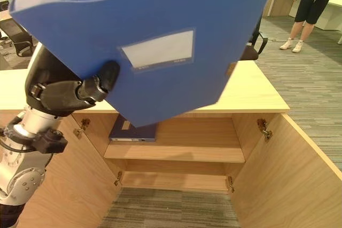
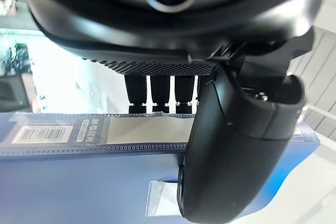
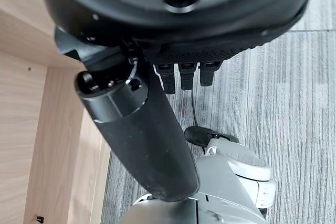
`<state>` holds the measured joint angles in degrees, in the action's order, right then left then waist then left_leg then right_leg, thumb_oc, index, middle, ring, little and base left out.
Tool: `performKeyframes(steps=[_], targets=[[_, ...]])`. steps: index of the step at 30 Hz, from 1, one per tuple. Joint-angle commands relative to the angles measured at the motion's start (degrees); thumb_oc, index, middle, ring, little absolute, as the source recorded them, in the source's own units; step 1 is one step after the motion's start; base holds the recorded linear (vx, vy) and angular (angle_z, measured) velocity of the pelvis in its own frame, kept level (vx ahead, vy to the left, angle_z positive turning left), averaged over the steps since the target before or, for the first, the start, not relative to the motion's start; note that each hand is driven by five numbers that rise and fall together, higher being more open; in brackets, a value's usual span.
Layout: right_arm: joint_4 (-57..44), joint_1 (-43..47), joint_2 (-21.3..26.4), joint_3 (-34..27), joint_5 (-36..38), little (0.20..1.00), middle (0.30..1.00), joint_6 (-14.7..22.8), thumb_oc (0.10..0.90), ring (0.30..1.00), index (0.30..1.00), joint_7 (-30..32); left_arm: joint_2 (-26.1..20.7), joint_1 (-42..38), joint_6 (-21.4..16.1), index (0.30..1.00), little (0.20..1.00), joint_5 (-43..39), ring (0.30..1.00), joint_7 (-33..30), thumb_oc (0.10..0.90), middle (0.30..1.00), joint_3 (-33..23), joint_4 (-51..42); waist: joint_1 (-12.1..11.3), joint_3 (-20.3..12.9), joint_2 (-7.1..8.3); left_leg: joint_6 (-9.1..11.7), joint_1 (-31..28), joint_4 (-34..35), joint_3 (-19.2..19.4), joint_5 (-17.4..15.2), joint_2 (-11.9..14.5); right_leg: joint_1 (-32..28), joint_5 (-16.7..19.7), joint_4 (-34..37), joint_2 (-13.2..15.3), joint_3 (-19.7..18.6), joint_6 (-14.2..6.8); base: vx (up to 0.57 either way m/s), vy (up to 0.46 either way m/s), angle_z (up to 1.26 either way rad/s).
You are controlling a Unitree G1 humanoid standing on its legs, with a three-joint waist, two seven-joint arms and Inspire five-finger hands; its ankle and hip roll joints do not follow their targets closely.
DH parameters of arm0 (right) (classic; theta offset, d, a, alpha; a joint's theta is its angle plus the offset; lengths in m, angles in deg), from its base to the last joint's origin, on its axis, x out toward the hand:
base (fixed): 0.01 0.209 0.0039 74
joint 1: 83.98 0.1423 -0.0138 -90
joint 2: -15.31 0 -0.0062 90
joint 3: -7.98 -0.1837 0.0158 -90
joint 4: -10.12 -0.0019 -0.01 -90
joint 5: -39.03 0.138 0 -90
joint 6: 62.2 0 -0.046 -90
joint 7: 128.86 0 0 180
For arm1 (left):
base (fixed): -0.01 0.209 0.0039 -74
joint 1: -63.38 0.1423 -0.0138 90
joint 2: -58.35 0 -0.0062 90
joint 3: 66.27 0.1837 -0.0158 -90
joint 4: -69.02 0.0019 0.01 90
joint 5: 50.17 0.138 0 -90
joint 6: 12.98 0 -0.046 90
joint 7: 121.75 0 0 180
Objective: Put the empty folder in the office cabinet
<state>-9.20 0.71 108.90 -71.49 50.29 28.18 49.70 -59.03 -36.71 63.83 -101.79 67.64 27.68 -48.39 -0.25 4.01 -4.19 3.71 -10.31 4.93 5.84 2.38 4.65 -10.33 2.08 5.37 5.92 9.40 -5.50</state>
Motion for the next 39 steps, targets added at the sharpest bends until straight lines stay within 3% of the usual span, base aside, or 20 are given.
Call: performKeyframes(steps=[1,12,18,25,32,37,39], targets=[[2.9,8.5,-2.0,1.8,0.8,0.900,0.900,1.3,0.800,0.900,0.900,-0.7,1.6,-7.2,-2.3,0.300,0.300,-2.7,0.300,-1.3,0.400,0.300,-0.8,-1.5,-0.3,0.8,1.06,0.7,-2.7,0.0,-0.3,-5.4,-1.5,-1.5,-5.0,-1.6,0.5,-0.3,-2.0,0.04,-0.005,-0.01],[-9.3,10.2,-1.9,-2.6,13.2,0.900,0.900,4.0,0.800,0.900,0.900,0.0,5.0,1.0,1.1,0.300,0.300,0.5,0.300,-1.4,0.400,0.300,-1.1,5.1,-0.1,1.1,1.03,0.7,-3.0,-0.1,-0.1,-5.4,-1.4,-1.5,-5.1,-1.8,0.4,-0.9,-1.9,0.01,0.001,-0.02],[-35.0,8.2,4.5,-6.7,14.6,0.900,0.900,7.5,0.800,0.900,0.900,1.0,3.8,5.3,2.3,0.300,0.300,3.4,0.300,0.5,0.400,0.300,-4.6,9.4,0.2,1.0,1.28,0.7,-3.0,0.1,0.6,-5.5,-1.2,-1.2,-4.9,-1.8,0.4,-1.1,-2.0,0.02,0.008,-0.05],[-50.8,6.1,6.9,-9.8,16.3,0.900,0.900,8.2,0.800,0.900,0.900,-0.7,3.8,6.6,3.0,0.300,0.300,6.7,0.300,1.8,0.400,0.300,-6.9,13.2,0.6,0.9,1.63,0.6,-2.8,0.1,0.8,-5.5,-1.1,-0.9,-4.8,-1.6,0.3,-1.2,-2.0,0.01,0.000,0.00],[-61.1,6.4,7.8,-7.7,20.3,0.900,0.900,7.2,0.800,0.900,0.900,-5.4,2.8,6.4,3.8,0.300,0.300,8.2,0.300,3.5,0.400,0.300,-7.2,14.8,0.8,0.7,1.92,0.6,-2.7,0.1,0.9,-5.5,-1.0,-0.8,-4.7,-1.4,0.2,-1.4,-1.9,0.00,0.000,0.00],[-67.6,9.3,8.8,-2.0,33.4,0.900,0.900,3.8,0.800,0.900,0.900,-13.9,0.7,3.2,5.1,0.300,0.300,6.5,0.300,6.8,0.400,0.300,-4.5,14.4,0.8,0.7,2.37,0.7,-2.4,0.1,1.1,-4.6,-0.9,-0.2,-4.2,-1.6,0.1,-1.7,-1.8,-0.01,-0.003,-0.01],[-68.4,10.1,9.2,-0.6,35.2,0.900,0.900,3.3,0.800,0.900,0.900,-15.1,0.4,2.3,5.4,0.300,0.300,5.5,0.300,7.6,0.400,0.300,-3.3,14.2,0.8,0.6,2.41,0.7,-2.6,0.1,1.0,-5.2,-0.8,-0.6,-4.7,-1.5,0.1,-1.8,-1.9,0.04,-0.005,-0.01]])
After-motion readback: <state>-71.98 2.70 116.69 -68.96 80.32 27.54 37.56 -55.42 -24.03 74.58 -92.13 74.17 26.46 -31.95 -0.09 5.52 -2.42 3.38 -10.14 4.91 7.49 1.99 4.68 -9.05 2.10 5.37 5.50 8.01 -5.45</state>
